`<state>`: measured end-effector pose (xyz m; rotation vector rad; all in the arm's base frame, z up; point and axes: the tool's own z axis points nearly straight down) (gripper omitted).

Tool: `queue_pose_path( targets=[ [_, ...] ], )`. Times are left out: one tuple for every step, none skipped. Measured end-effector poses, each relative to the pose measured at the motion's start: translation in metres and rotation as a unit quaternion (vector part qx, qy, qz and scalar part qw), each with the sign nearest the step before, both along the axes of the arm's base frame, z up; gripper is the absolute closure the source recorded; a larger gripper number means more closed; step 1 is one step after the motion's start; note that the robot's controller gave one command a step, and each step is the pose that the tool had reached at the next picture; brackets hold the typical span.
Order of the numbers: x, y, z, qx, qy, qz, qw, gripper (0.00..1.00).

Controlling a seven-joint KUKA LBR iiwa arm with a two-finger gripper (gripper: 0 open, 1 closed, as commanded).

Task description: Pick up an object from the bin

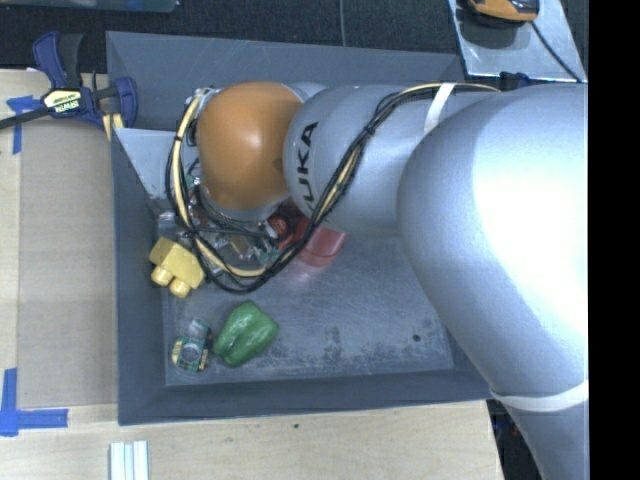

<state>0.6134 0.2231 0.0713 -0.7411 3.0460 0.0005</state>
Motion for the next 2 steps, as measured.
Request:
queue_pose_path(
  targets=[
    [0.001, 0.0, 0.005, 0.002, -0.0026, -0.001, 1.0, 1.0],
    [-0.002, -0.001, 0.041, 0.0, 0.0015, -0.002, 1.0, 1.0]
  ],
)
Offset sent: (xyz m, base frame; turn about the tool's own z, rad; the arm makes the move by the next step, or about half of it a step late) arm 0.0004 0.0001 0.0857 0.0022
